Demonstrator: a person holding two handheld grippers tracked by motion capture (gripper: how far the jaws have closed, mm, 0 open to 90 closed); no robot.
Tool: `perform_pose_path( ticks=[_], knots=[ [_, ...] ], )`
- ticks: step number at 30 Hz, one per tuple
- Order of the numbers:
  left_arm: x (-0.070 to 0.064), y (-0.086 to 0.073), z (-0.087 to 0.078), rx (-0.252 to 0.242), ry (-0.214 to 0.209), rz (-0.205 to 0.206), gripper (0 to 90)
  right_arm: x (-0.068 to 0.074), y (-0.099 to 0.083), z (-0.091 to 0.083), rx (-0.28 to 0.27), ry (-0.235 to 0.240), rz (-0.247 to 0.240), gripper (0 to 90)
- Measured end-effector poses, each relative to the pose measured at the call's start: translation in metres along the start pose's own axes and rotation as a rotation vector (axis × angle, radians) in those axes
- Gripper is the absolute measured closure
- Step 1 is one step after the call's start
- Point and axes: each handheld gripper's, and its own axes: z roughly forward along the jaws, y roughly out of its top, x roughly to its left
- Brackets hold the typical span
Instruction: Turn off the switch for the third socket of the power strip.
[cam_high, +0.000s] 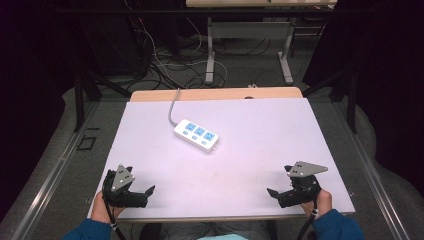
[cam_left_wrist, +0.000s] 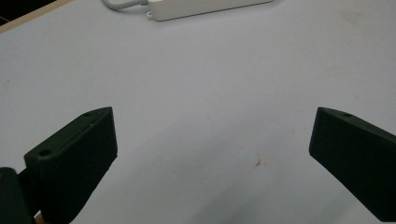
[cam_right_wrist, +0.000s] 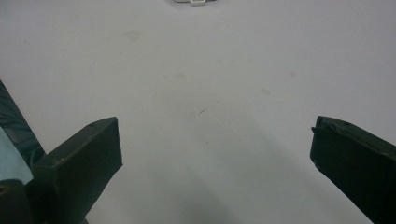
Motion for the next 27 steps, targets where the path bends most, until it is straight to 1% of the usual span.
perform_pose_path(
  ticks=[1,2,4,5,10,11,12,17,18,22,23,25,27],
  knots=[
    [0.0002,0.0001,-0.0004,0.003,0.001,0.004,1.1,0.0004,-0.0002,-0.0006,0.002,0.005,0.008,1.7],
    [0.0011,0.0005,-0.0008,-0.001,0.016,0.016,1.2,0.0004,0.0002,-0.0015,-0.001,0.0,0.001,1.7],
    [0.0012,0.0006,-0.001,0.001,0.015,0.015,1.2,0.001,0.0005,-0.0021,0.005,-0.002,0.007,1.6],
    [0.0011,0.0007,-0.0009,0.003,0.01,0.01,1.1,0.0008,0.0003,-0.002,-0.001,-0.002,0.011,1.4],
    [0.0022,0.0016,-0.0009,0.011,0.011,0.01,1.1,-0.0004,0.0002,-0.0009,0.004,0.0,0.01,0.9],
    [0.0019,0.0019,-0.001,0.014,0.004,0.001,1.1,-0.0003,0.0001,-0.0007,0.003,0.004,0.009,0.9],
    [0.0024,0.0022,-0.0008,0.007,0.017,0.007,1.1,-0.0003,0.0001,-0.0007,0.003,0.004,0.009,0.9],
    [0.0041,0.0047,-0.0008,0.031,0.009,-0.005,1.2,-0.0009,0.0,0.0004,0.006,0.007,0.006,1.1],
    [0.0045,0.005,-0.0004,0.027,0.014,-0.008,1.2,-0.0013,0.0006,0.0003,0.015,0.009,0.005,1.1],
    [0.0066,0.0071,-0.0003,0.03,0.015,-0.017,0.9,-0.0016,0.0009,0.0002,0.011,0.013,0.007,1.1],
    [0.0068,0.0075,0.0001,0.026,0.016,-0.023,0.8,-0.0018,0.0013,-0.0004,0.023,0.015,0.008,1.1],
    [0.0079,0.009,0.0001,0.035,0.017,-0.023,0.7,-0.0022,0.0008,0.0007,0.013,0.015,0.01,1.1],
    [0.0082,0.0101,0.0002,0.044,0.021,-0.024,0.6,-0.0025,0.0007,0.0008,0.015,0.012,0.006,1.2]
  ],
)
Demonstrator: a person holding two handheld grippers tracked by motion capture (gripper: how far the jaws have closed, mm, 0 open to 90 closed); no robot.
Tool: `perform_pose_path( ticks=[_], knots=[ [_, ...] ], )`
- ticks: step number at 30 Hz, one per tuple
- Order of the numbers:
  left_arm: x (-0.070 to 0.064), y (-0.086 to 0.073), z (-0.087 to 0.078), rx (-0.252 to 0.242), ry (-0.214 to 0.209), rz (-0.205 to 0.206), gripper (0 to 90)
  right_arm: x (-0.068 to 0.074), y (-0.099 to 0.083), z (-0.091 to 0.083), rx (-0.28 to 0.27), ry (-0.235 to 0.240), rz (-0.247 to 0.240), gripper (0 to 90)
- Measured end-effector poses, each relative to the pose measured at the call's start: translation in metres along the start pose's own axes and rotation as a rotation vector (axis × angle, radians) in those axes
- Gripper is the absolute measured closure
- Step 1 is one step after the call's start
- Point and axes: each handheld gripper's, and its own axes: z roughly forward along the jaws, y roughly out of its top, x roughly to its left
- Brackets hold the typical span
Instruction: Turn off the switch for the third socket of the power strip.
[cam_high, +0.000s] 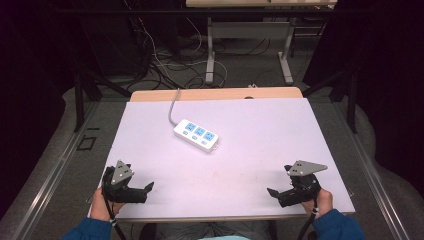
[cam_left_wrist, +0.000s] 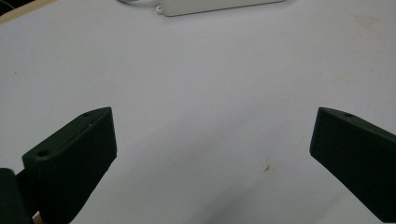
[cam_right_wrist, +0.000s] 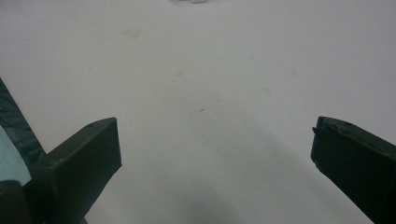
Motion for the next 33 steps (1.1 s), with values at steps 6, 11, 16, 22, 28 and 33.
perform_pose_path(
  ticks=[6,11,16,22,28,33],
  knots=[
    [0.0,0.002,0.002,0.005,0.001,0.004,0.3,-0.001,0.0,0.001,0.01,0.008,-0.002,1.7],
    [0.0,0.009,0.008,0.008,0.001,0.009,0.3,0.0,0.0,0.001,0.029,0.001,0.005,1.8],
    [0.0,0.015,0.015,0.008,0.007,0.008,0.3,0.0,-0.002,-0.001,0.021,-0.009,0.015,1.8],
    [-0.002,0.021,0.017,-0.005,0.015,0.014,0.2,0.0,-0.001,0.0,0.022,-0.007,0.012,2.0],
    [-0.001,0.028,0.02,-0.018,0.013,0.004,0.2,0.0,-0.001,0.001,0.039,0.003,0.021,2.0],
    [-0.001,0.033,0.025,-0.015,0.003,0.012,0.2,-0.002,-0.001,0.001,0.03,0.003,0.01,2.1]
  ],
)
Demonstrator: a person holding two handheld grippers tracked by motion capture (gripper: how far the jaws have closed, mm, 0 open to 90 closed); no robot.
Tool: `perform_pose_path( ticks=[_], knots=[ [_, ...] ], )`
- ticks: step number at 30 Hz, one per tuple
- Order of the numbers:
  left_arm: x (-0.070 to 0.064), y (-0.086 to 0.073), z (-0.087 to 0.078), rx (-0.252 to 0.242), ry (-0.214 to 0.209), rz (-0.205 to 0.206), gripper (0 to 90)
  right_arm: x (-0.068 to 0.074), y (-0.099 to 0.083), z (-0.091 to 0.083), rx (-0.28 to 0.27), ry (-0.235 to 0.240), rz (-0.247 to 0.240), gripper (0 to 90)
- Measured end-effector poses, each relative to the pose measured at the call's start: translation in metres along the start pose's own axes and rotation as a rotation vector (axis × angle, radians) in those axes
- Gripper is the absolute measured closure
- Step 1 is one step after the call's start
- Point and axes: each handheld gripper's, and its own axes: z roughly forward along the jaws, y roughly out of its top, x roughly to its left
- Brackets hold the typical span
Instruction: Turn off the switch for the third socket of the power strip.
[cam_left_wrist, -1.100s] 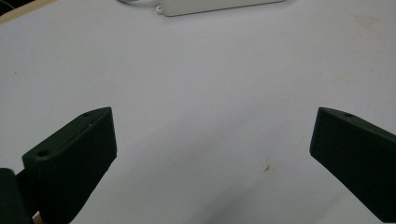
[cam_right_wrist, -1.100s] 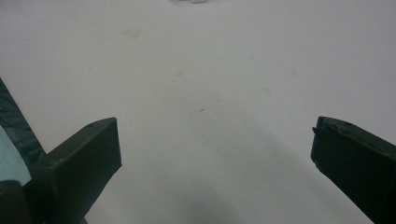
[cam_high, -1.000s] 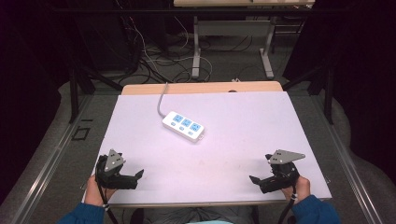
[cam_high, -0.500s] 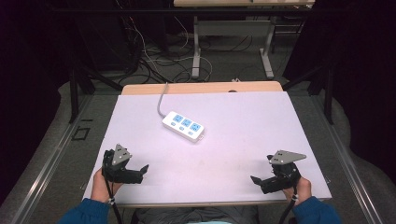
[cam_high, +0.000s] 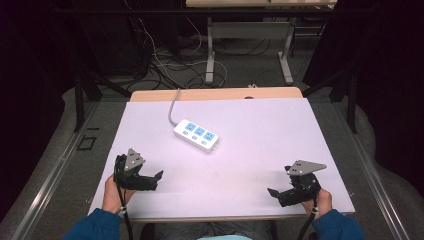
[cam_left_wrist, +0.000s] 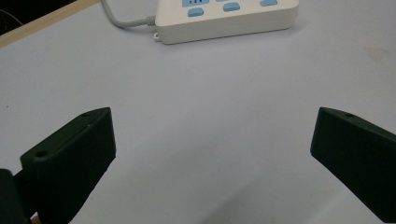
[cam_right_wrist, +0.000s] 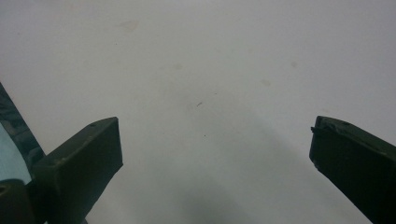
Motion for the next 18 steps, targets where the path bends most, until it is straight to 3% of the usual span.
perform_pose_path(
  ticks=[18],
  knots=[
    [0.005,0.018,0.017,-0.008,-0.012,-0.008,0.1,-0.001,0.0,0.002,0.008,-0.001,0.006,2.6]
  ],
)
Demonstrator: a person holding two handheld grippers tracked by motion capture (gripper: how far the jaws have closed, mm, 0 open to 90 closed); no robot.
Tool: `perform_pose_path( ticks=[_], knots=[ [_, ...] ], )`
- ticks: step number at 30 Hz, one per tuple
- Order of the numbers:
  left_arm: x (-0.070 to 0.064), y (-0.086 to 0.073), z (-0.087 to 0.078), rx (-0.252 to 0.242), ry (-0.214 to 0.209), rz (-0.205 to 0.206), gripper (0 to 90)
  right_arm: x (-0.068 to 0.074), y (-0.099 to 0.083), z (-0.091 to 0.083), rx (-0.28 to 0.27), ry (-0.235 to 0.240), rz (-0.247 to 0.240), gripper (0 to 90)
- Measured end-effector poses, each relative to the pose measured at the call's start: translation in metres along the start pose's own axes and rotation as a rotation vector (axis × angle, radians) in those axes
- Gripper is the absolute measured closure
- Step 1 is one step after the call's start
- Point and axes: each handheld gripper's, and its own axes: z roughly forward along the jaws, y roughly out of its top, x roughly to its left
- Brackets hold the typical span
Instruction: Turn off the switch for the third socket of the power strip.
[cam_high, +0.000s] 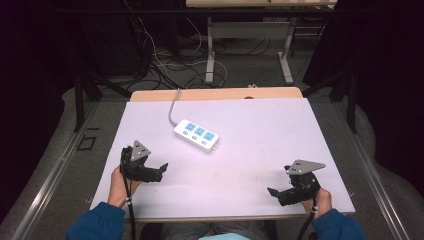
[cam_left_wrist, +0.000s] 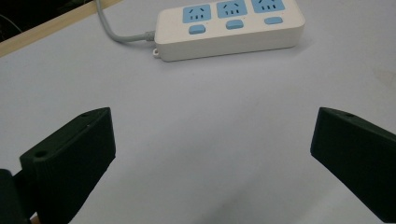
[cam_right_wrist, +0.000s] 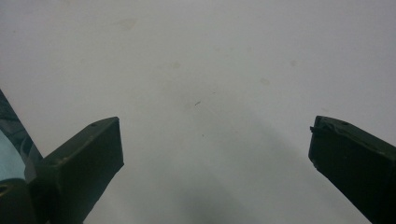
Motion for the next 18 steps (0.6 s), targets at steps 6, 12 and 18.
perform_pose_path(
  ticks=[6,12,18],
  knots=[
    [0.002,0.005,0.006,0.008,-0.002,0.0,0.1,-0.001,0.0,0.0,-0.001,-0.001,-0.002,2.6],
    [0.004,0.012,0.013,0.013,-0.008,0.006,0.0,-0.001,0.0,0.002,-0.002,0.002,-0.003,2.7],
    [0.003,0.019,0.023,0.013,-0.018,0.008,0.0,-0.001,0.0,0.002,0.0,0.0,-0.005,2.8]
  ],
)
